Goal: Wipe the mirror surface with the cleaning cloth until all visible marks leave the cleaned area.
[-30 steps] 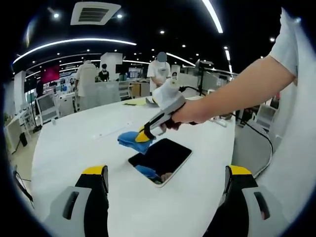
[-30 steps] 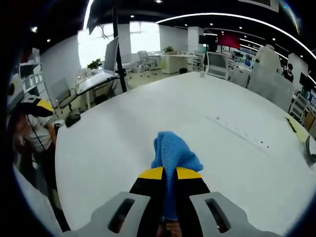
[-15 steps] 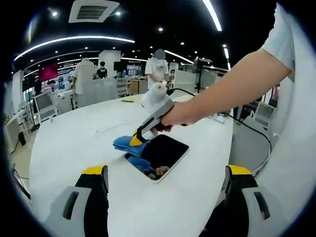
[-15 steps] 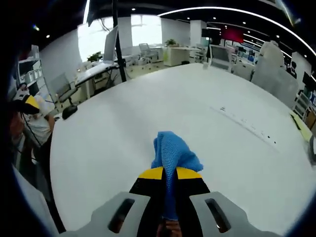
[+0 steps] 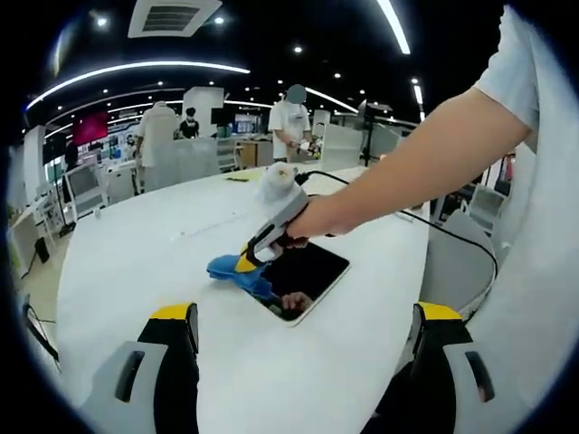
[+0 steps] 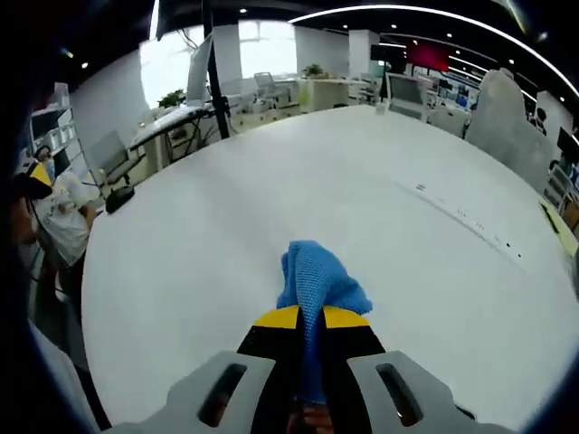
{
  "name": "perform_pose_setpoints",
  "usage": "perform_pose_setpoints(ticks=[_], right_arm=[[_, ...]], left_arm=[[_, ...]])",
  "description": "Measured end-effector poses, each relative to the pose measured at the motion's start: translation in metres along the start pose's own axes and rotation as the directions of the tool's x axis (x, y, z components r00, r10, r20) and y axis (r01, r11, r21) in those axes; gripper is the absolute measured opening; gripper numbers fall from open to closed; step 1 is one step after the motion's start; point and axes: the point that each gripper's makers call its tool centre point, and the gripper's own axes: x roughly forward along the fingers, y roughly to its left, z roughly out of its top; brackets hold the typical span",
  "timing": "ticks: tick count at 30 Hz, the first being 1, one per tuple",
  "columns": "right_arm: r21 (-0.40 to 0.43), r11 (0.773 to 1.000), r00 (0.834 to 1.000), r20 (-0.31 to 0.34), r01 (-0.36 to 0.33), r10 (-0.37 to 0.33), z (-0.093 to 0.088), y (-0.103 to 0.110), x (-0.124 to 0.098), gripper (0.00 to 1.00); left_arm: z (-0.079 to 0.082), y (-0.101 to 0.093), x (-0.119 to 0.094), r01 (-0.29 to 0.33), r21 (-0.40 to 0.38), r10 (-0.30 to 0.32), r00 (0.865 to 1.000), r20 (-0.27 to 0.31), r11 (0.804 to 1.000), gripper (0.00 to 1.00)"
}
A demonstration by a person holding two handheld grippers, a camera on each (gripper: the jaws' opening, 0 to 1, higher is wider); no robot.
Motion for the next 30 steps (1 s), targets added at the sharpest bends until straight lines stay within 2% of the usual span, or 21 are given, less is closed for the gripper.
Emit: perform_pose_setpoints(ticks=[5,7,12,13,15,16,20,30], right_arm=[[0.022,1.000,1.000,-0.004,0.000,0.000,-0.003,0.002,0.004,0.03],[0.003,1.000,1.000,-0.014,0.007,-0.007,-0.006,0.003,0.006,0.03],[0.005,1.000,0.999,-0.049,0.018,-0.017,-0.026,0.004,0.012,0.02],[-0.011,1.000,1.000,0.008,0.026,-0.026,-0.019,0.002,0.012,0.02],[0.049,0.998,1.000,0.004,0.028,-0.028,-0.022,0.001,0.010,0.02],[0.050,0.998,1.000,0.001,0.028,-0.028,-0.022,0.001,0.010,0.02],[0.015,0.999,1.000,-0.013,0.028,-0.028,-0.021,0.003,0.010,0.02],[-0.007,1.000,1.000,-0.017,0.021,-0.021,-0.023,0.002,0.009,0.02]], left_arm=[[-0.001,-0.002,-0.001,-0.001,-0.007,0.001,1.000,0.002,1.000,0.99],[-0.002,-0.003,-0.001,-0.002,-0.013,0.002,1.000,0.002,1.000,0.99],[-0.010,-0.006,0.001,0.005,-0.029,-0.005,1.000,-0.008,1.000,0.99],[-0.011,-0.007,0.001,0.004,-0.029,-0.005,1.000,-0.010,1.000,0.99],[-0.012,-0.008,0.001,0.008,-0.038,-0.008,1.000,-0.011,0.999,0.99],[-0.013,-0.008,0.001,0.008,-0.039,-0.009,1.000,-0.013,0.999,0.99],[-0.013,-0.009,0.003,0.009,-0.028,-0.009,1.000,-0.022,1.000,0.99],[-0.002,-0.003,0.001,0.006,-0.004,-0.006,1.000,-0.010,1.000,0.99]])
